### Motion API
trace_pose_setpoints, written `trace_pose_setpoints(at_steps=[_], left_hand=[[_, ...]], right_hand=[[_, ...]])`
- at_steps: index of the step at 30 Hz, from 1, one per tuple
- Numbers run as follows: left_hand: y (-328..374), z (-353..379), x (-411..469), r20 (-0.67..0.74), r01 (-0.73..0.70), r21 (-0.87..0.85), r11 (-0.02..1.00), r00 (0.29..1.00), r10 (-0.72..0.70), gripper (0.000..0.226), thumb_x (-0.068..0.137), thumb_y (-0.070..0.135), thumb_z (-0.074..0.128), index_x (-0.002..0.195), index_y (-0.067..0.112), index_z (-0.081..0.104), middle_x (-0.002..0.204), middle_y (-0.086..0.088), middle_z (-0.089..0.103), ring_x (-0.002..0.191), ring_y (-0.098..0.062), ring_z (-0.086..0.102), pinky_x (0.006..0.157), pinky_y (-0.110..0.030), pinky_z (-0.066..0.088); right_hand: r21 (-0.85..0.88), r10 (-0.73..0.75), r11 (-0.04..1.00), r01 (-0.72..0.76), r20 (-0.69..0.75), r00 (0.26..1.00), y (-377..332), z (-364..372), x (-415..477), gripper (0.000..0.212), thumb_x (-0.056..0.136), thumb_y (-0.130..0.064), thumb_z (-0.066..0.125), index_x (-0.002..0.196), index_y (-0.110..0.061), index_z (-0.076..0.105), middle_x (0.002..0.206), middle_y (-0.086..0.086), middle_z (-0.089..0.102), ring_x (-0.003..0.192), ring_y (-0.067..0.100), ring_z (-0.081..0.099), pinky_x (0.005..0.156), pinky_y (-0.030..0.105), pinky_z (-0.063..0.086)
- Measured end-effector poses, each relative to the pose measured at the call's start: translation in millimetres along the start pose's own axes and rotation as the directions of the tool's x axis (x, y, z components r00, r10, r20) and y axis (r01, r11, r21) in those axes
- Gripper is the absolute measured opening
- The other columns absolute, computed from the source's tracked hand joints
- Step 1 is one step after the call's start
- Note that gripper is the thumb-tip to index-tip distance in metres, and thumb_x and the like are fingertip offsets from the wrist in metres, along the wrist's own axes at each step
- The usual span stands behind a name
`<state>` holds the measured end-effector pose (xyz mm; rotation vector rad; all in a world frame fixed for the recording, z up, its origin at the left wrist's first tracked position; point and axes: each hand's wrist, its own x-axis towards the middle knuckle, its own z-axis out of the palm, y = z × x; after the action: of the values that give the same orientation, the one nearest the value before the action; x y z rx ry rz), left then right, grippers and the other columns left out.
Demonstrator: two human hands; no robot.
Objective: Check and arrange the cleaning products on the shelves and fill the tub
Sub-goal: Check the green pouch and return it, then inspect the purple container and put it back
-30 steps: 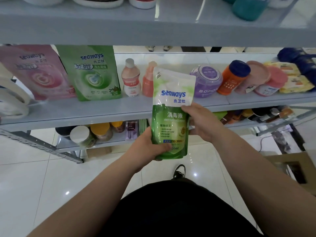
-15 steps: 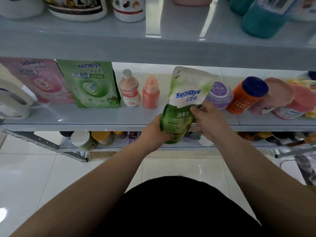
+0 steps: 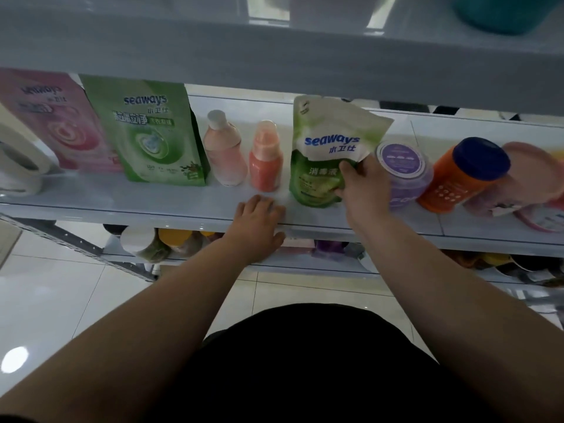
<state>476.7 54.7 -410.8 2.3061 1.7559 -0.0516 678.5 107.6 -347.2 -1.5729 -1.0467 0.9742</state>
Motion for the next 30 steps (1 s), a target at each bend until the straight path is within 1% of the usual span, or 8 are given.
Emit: trace_pose_setpoints(at_steps=[4, 8, 11, 15, 18, 20, 24, 30], left_hand=[[-1.1, 8.0, 1.5, 0.000, -0.005, 0.081, 0.997, 1.000, 0.005, 0.068, 0.094, 0.049, 0.055, 0.152, 0.020, 0.036, 0.157, -0.014, 0.032, 0.146, -0.040, 0.024, 0.119, -0.054, 0.022], [-2.5, 11.0, 0.5, 0.043, -0.025, 0.127, 0.992, 0.999, 0.020, 0.074, 0.097, 0.052, 0.051, 0.157, 0.021, 0.023, 0.164, -0.014, 0.019, 0.151, -0.041, 0.013, 0.122, -0.057, 0.015], [-3.9, 6.2, -1.2, 0.083, -0.045, 0.123, 0.991, 0.996, 0.035, 0.075, 0.099, 0.051, 0.048, 0.160, 0.020, 0.017, 0.166, -0.014, 0.013, 0.153, -0.040, 0.008, 0.123, -0.056, 0.013], [-4.3, -3.5, -6.8, 0.126, -0.075, 0.105, 0.992, 0.990, 0.061, 0.072, 0.100, 0.050, 0.047, 0.160, 0.021, 0.019, 0.167, -0.013, 0.014, 0.154, -0.039, 0.008, 0.124, -0.054, 0.012], [-1.4, -12.4, -16.8, 0.133, -0.100, 0.078, 0.992, 0.987, 0.089, 0.071, 0.101, 0.048, 0.046, 0.160, 0.021, 0.019, 0.167, -0.013, 0.017, 0.154, -0.039, 0.010, 0.125, -0.053, 0.014], [3.4, -18.9, -24.2, 0.129, -0.134, 0.052, 0.990, 0.984, 0.127, 0.070, 0.101, 0.046, 0.047, 0.160, 0.020, 0.020, 0.166, -0.012, 0.019, 0.154, -0.038, 0.011, 0.125, -0.052, 0.014], [15.2, -28.3, -36.6, 0.102, -0.217, 0.006, 0.976, 0.971, 0.215, 0.068, 0.101, 0.041, 0.049, 0.160, 0.018, 0.024, 0.165, -0.011, 0.024, 0.153, -0.037, 0.016, 0.124, -0.051, 0.017], [40.9, -29.4, -41.5, 0.079, -0.309, -0.063, 0.949, 0.946, 0.313, 0.064, 0.100, 0.039, 0.052, 0.156, 0.016, 0.033, 0.160, -0.009, 0.033, 0.150, -0.033, 0.024, 0.122, -0.047, 0.023]], right_hand=[[0.023, 0.007, 1.000, -0.006, -0.045, 0.999, 2.8, 11.8, 17.8, 0.004, 0.079, -0.040, 0.061, 0.081, -0.036, 0.061, 0.091, -0.006, 0.071, 0.096, 0.024, 0.070, 0.086, 0.055, 0.060], [-0.077, -0.029, 0.997, 0.025, -0.045, 0.999, -5.8, 21.4, 26.9, 0.008, 0.087, -0.035, 0.059, 0.082, -0.032, 0.053, 0.092, -0.006, 0.066, 0.096, 0.026, 0.067, 0.084, 0.053, 0.060], [-0.133, -0.042, 0.990, 0.037, -0.035, 0.999, -12.0, 24.4, 22.9, 0.006, 0.098, -0.024, 0.056, 0.093, -0.028, 0.057, 0.096, -0.006, 0.065, 0.100, 0.023, 0.065, 0.086, 0.047, 0.059], [-0.298, -0.053, 0.952, 0.070, 0.066, 0.996, -19.7, 16.6, 5.6, 0.028, 0.100, -0.014, 0.045, 0.122, -0.018, 0.061, 0.117, 0.002, 0.068, 0.106, 0.021, 0.062, 0.081, 0.032, 0.045], [-0.422, 0.027, 0.905, 0.045, 0.165, 0.986, -18.3, 3.2, -18.2, 0.044, 0.101, -0.025, 0.054, 0.145, -0.024, 0.049, 0.146, 0.000, 0.057, 0.128, 0.021, 0.056, 0.091, 0.026, 0.039], [-0.509, 0.076, 0.859, 0.046, 0.216, 0.973, -10.0, -8.4, -38.9, 0.056, 0.101, -0.029, 0.057, 0.154, -0.025, 0.040, 0.156, 0.001, 0.046, 0.142, 0.022, 0.044, 0.099, 0.024, 0.031], [-0.649, 0.016, 0.738, 0.187, 0.294, 0.956, 11.5, -27.6, -79.2, 0.053, 0.099, -0.022, 0.059, 0.149, -0.016, 0.047, 0.152, 0.010, 0.047, 0.139, 0.028, 0.044, 0.113, 0.032, 0.033], [-0.750, -0.101, 0.555, 0.361, 0.370, 0.924, 40.5, -61.8, -109.4, 0.044, 0.088, -0.011, 0.066, 0.131, -0.002, 0.062, 0.128, 0.019, 0.062, 0.121, 0.039, 0.056, 0.104, 0.048, 0.048]])
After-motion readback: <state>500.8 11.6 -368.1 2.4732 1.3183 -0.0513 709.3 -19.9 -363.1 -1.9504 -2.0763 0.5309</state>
